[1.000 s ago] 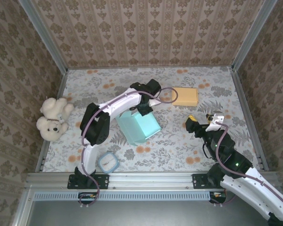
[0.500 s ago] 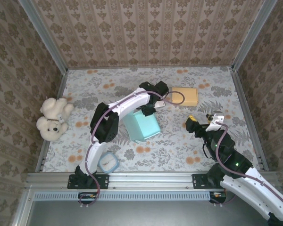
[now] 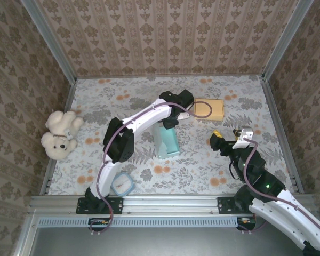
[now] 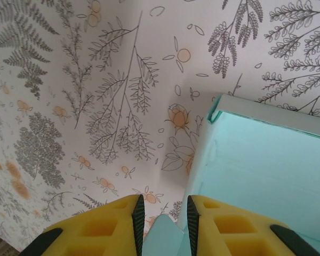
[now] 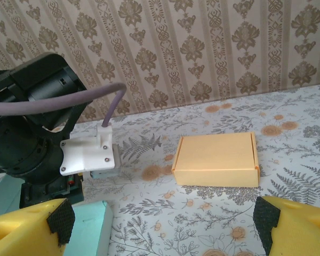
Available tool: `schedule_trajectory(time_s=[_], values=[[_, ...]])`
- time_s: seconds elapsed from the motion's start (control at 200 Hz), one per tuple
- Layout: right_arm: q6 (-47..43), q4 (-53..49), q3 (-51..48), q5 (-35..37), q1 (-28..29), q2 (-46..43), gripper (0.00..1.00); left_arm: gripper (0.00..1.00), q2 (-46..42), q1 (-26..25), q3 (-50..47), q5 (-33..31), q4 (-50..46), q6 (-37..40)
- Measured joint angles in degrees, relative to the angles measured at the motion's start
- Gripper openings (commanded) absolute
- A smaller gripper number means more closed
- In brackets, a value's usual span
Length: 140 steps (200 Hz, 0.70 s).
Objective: Fold the paper box
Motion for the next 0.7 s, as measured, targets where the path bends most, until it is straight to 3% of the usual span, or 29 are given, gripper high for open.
schedule_trajectory(time_s=[0.075,0.125,0.21,0.345,0.395,0.54,0.7], values=[[0.02,0.0,-0.02,-0.02,-0.07,0.0,0.9,0.3,-0.39,-0.13,-0.07,-0.61,0.57,-1.07],[0.02,0.0,-0.04,-0.02,-0.09,0.0,0.9,0.43,-1.29,-0.28,-0.72,-1.29,1.77,-2.56],[0.02,0.0,-0.07,-0.02,-0.07,0.02,0.9,0.52,-4.83,-0.39,-2.64,-2.89,3.87,-6.69],[0.04,0.09,-0.37,-0.07,-0.07,0.02,0.9,0.65,-15.63,-0.31,-7.17,-6.1,6.51,-21.38],[0.02,0.09,-0.42,-0.15,-0.07,0.02,0.9,0.79,-21.35,-0.2,-10.58,-6.25,8.22,-28.35],[0.04,0.11,-0.42,-0.2,-0.09,0.31,0.9,0.8,-38.73,0.35,-23.98,-5.03,12.15,-50.07],[0.04,0.11,-0.42,-0.2,-0.09,0.42,0.9,0.8,-45.18,0.37,-32.81,0.68,14.97,-67.23]])
